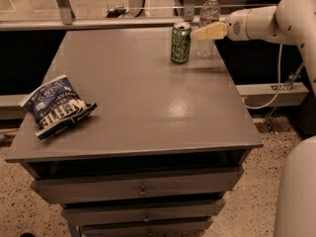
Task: Move water bottle near green can
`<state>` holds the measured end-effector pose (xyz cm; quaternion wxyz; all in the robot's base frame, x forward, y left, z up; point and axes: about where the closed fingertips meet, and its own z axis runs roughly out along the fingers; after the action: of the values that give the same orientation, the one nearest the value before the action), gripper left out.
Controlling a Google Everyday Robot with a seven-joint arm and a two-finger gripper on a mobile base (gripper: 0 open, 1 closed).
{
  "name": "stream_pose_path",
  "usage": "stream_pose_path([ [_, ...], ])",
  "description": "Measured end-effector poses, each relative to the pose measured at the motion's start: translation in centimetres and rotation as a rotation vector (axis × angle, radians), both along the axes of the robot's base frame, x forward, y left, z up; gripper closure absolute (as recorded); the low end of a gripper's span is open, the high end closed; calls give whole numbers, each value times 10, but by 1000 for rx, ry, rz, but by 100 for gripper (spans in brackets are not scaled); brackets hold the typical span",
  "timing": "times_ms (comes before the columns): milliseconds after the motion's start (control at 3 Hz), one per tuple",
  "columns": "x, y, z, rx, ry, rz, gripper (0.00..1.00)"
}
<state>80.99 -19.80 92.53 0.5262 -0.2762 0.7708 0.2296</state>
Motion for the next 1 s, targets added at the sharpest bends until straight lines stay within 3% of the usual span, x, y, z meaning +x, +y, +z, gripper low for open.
stream_pose_path([
  [333, -15, -10, 12, -1, -20, 22, 0],
  [1000, -80, -66, 53, 9, -83, 30, 0],
])
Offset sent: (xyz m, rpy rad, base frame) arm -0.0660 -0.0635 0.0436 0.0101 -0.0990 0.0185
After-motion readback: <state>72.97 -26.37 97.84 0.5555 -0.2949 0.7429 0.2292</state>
